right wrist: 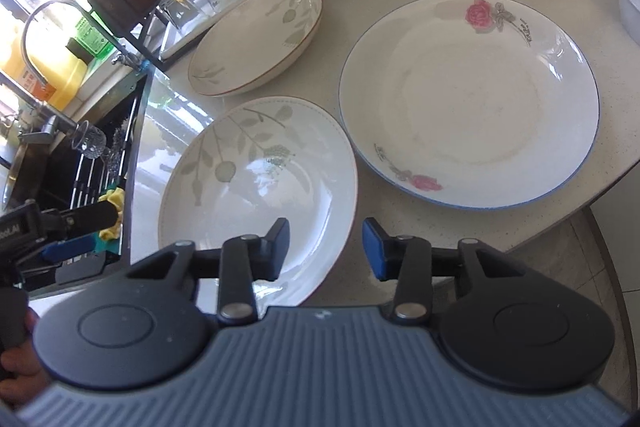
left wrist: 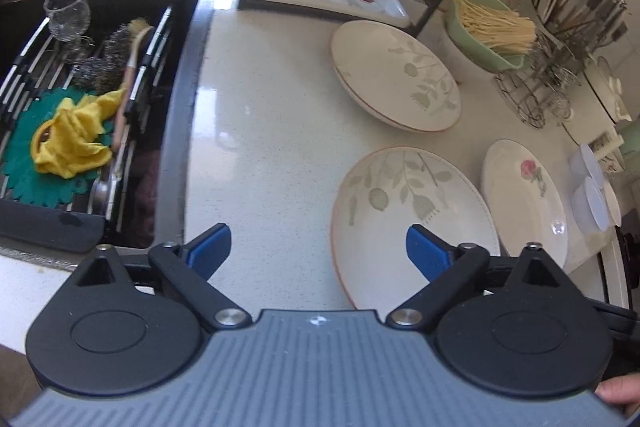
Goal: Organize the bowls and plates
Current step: 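Close the left gripper on the plate rim while the right gripper also closes on it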
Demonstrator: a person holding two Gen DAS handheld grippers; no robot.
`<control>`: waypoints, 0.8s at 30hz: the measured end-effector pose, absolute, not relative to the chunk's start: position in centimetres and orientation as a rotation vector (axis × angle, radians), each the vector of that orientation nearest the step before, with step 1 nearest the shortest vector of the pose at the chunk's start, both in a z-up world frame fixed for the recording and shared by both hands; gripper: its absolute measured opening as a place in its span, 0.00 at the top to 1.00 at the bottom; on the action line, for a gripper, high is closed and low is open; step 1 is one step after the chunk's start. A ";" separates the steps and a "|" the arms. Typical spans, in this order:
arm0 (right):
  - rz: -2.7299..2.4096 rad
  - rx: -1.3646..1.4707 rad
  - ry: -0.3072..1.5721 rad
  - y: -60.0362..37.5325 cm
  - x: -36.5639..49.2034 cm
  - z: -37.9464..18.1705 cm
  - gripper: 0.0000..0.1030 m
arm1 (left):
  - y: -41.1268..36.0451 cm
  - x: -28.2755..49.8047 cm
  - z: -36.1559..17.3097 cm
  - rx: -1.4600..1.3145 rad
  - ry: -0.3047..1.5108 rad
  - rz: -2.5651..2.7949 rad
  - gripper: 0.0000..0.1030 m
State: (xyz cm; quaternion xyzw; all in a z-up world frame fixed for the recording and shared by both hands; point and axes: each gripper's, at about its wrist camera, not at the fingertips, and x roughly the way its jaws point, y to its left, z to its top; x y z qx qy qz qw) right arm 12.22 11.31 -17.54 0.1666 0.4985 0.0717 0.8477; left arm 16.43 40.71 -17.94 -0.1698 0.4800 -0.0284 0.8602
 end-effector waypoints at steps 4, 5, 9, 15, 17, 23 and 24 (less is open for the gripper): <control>0.148 0.360 1.069 11.1 12.9 -18.3 0.74 | 40.1 17.1 -19.3 -0.368 1.026 -0.080 0.32; 0.143 0.355 1.072 11.1 13.1 -18.4 0.77 | 40.0 17.2 -19.6 -0.376 1.030 -0.085 0.39; 0.141 0.382 1.072 10.8 13.7 -19.0 0.81 | 39.9 17.9 -20.8 -0.381 1.044 -0.084 0.58; 0.150 0.373 1.064 10.7 14.2 -19.7 0.85 | 39.7 19.0 -21.6 -0.377 1.048 -0.109 0.73; 0.155 0.391 1.062 10.5 14.3 -19.8 0.85 | 39.6 19.5 -22.0 -0.381 1.058 -0.125 0.75; 0.184 0.404 1.047 10.4 14.7 -20.0 0.86 | 38.9 20.6 -23.0 -0.347 1.089 -0.154 0.83; 0.191 0.409 1.047 10.3 14.7 -20.1 0.86 | 38.7 20.7 -23.0 -0.337 1.090 -0.152 0.83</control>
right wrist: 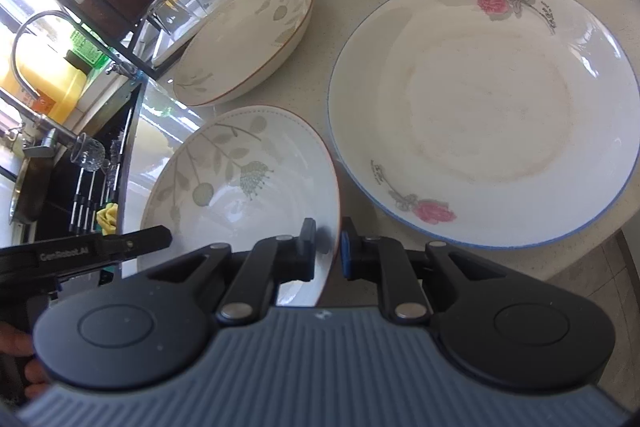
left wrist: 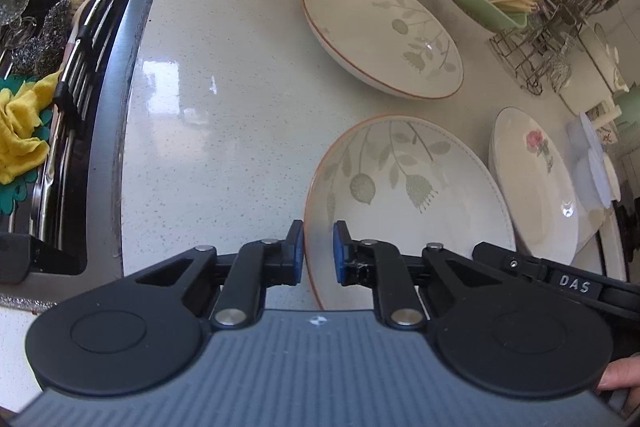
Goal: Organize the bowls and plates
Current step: 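Close the left gripper on the plate rim while the right gripper also closes on it, then lift the leaf-pattern plate with both grippers and carry it over the rose plate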
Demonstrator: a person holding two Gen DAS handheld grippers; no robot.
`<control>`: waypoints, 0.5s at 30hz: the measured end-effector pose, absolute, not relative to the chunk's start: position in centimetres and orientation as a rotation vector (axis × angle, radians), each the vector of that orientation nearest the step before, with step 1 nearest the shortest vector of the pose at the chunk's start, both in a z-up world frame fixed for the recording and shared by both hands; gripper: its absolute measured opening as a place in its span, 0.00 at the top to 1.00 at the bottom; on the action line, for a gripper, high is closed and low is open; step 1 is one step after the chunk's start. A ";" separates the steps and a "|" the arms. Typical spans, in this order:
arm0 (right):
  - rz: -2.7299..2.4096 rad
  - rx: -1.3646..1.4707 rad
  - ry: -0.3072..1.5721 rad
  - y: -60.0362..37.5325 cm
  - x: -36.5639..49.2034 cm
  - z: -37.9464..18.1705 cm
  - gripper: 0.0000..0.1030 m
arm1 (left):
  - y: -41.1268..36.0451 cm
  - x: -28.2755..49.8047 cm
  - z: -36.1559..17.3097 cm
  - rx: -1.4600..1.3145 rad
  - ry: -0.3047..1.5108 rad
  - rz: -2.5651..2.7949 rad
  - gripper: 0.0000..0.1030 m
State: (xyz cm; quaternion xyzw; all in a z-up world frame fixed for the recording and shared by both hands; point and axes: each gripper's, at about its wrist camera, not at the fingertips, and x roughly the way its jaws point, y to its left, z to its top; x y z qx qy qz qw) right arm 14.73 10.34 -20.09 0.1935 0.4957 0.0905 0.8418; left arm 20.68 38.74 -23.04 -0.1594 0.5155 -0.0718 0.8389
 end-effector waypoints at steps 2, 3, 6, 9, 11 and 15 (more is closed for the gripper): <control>0.201 0.414 1.044 10.4 14.9 -20.2 0.85 | 38.9 20.7 -23.0 -0.338 1.078 -0.160 0.83; 0.205 0.408 1.042 10.5 14.9 -20.2 0.85 | 39.1 20.8 -23.1 -0.349 1.080 -0.165 0.83; 0.220 0.409 1.049 10.4 15.0 -20.2 0.85 | 39.7 20.8 -23.1 -0.378 1.082 -0.173 0.83; 0.236 0.414 1.057 10.6 15.1 -20.2 0.85 | 39.8 20.7 -22.8 -0.359 1.079 -0.179 0.83; 0.245 0.413 1.054 10.5 15.0 -20.0 0.85 | 40.0 20.6 -22.5 -0.368 1.077 -0.184 0.83; 0.249 0.431 1.057 10.4 15.1 -19.4 0.85 | 39.8 20.6 -21.5 -0.360 1.084 -0.173 0.83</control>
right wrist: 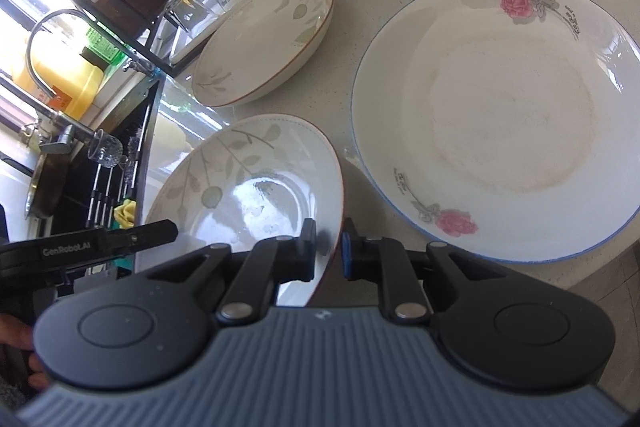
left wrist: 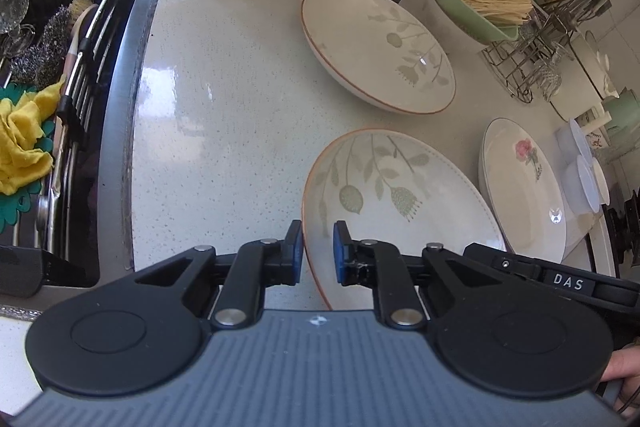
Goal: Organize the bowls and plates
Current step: 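Lift the leaf-pattern plate with both grippers and carry it over the rose plate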
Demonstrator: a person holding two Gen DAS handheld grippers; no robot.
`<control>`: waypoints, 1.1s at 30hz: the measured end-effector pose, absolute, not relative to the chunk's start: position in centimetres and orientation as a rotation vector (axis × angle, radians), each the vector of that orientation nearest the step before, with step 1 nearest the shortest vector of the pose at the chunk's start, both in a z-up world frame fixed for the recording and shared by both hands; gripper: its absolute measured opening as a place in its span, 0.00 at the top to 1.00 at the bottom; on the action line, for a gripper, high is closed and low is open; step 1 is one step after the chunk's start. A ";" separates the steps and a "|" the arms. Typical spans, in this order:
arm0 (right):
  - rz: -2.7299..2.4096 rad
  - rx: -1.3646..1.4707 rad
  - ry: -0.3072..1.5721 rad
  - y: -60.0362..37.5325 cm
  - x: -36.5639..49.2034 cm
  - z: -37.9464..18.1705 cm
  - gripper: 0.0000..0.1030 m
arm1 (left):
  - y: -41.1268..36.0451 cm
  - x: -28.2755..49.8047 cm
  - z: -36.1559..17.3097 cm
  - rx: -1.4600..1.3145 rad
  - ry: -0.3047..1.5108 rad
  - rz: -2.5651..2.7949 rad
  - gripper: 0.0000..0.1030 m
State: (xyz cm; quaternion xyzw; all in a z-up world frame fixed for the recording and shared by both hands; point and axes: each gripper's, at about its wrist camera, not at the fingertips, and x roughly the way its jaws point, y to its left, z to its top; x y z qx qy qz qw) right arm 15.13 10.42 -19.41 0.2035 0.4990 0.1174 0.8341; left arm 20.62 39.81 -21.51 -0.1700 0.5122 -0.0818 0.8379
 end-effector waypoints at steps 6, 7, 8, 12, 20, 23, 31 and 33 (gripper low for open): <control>0.247 0.471 1.063 9.9 14.9 -17.6 0.85 | 39.4 21.0 -18.7 -0.342 1.093 -0.182 0.83; 0.246 0.478 1.063 9.7 14.9 -17.3 0.85 | 39.3 21.1 -18.1 -0.336 1.093 -0.187 0.83; 0.244 0.485 1.062 9.5 14.9 -17.0 0.85 | 39.1 21.1 -17.6 -0.330 1.094 -0.191 0.83; 0.244 0.504 1.053 8.9 14.8 -15.6 0.85 | 38.3 21.4 -15.6 -0.304 1.089 -0.200 0.83; 0.259 0.493 1.030 7.4 14.9 -13.6 0.85 | 36.6 21.7 -13.4 -0.322 1.078 -0.214 0.83; 0.254 0.500 1.015 6.2 14.8 -13.3 0.85 | 35.7 21.7 -13.1 -0.338 1.075 -0.234 0.83; 0.250 0.489 1.010 2.8 14.8 -13.6 0.85 | 31.8 21.8 -13.4 -0.365 1.083 -0.223 0.83; 0.251 0.491 1.009 1.8 14.9 -13.8 0.85 | 30.9 21.8 -13.4 -0.363 1.081 -0.221 0.83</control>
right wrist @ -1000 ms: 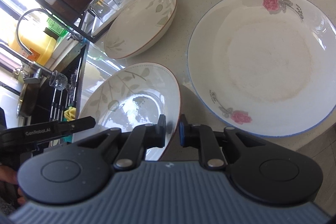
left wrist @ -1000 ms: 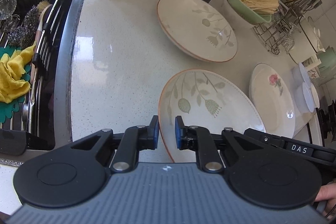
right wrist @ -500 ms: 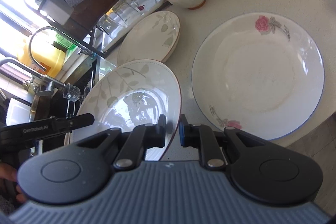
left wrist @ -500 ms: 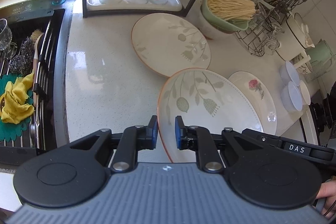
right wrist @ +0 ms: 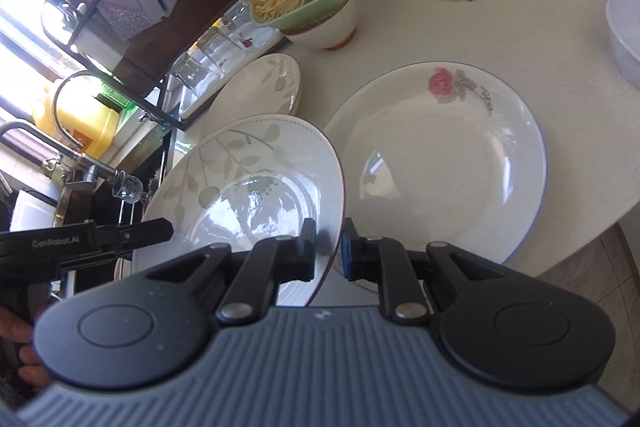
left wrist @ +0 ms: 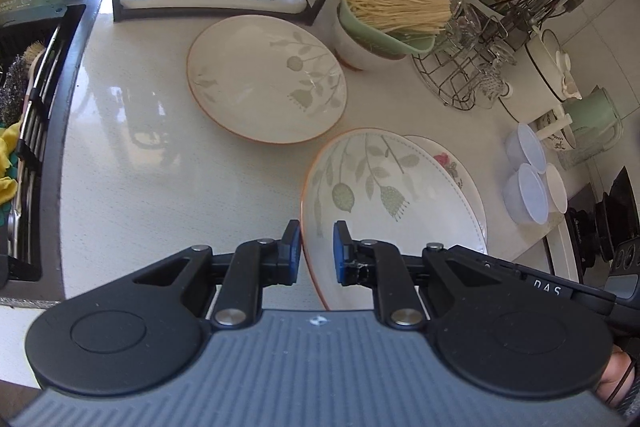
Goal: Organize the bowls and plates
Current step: 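Lift the leaf-pattern plate with both grippers and carry it over the rose plate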
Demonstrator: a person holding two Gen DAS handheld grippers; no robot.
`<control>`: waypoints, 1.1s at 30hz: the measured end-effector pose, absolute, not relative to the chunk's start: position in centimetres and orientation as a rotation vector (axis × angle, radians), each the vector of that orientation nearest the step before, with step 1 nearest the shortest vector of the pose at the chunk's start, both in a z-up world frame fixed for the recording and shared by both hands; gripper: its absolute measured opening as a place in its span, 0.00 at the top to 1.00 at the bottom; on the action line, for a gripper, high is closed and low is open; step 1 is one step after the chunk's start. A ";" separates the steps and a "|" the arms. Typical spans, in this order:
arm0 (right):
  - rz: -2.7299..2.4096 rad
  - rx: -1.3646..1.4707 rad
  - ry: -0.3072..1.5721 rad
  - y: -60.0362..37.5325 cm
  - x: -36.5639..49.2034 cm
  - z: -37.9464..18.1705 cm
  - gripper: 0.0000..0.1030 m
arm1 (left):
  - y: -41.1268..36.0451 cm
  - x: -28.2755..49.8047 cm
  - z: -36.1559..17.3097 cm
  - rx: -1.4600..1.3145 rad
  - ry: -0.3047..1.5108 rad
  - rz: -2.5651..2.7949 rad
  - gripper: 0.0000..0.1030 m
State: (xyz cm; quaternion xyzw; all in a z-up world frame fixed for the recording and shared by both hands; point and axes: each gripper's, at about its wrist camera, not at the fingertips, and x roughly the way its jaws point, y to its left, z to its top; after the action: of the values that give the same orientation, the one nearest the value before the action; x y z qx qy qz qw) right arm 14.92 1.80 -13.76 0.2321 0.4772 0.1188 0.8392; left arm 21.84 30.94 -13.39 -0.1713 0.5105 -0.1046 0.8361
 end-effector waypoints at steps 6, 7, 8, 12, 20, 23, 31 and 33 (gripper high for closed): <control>0.291 0.493 1.015 -0.9 15.6 -14.6 0.84 | 28.3 21.9 -13.3 -0.383 1.063 -0.199 0.83; 0.295 0.493 1.018 -1.4 15.7 -14.7 0.84 | 27.8 22.1 -13.3 -0.379 1.062 -0.197 0.83; 0.299 0.492 1.018 -1.8 15.9 -14.8 0.84 | 27.3 22.2 -13.4 -0.374 1.062 -0.195 0.83; 0.310 0.494 1.019 -3.9 17.0 -15.7 0.84 | 25.3 22.9 -14.4 -0.371 1.065 -0.198 0.83; 0.350 0.474 1.035 -5.8 19.3 -18.6 0.84 | 23.3 24.2 -17.1 -0.389 1.073 -0.112 0.83; 0.383 0.447 1.022 -5.7 20.0 -18.9 0.84 | 23.0 24.8 -17.4 -0.398 1.074 -0.075 0.83; 0.423 0.455 1.005 -6.1 21.1 -19.7 0.84 | 21.8 26.0 -16.9 -0.323 1.079 -0.032 0.83; 0.428 0.446 0.992 -6.2 21.2 -19.6 0.84 | 21.4 26.2 -17.0 -0.295 1.093 -0.038 0.83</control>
State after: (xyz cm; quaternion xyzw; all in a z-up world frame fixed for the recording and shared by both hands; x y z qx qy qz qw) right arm 21.24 -6.19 -19.60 0.2107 0.4682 0.2022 0.8339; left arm 26.17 21.44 -17.03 -0.1398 0.5177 -0.0181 0.8438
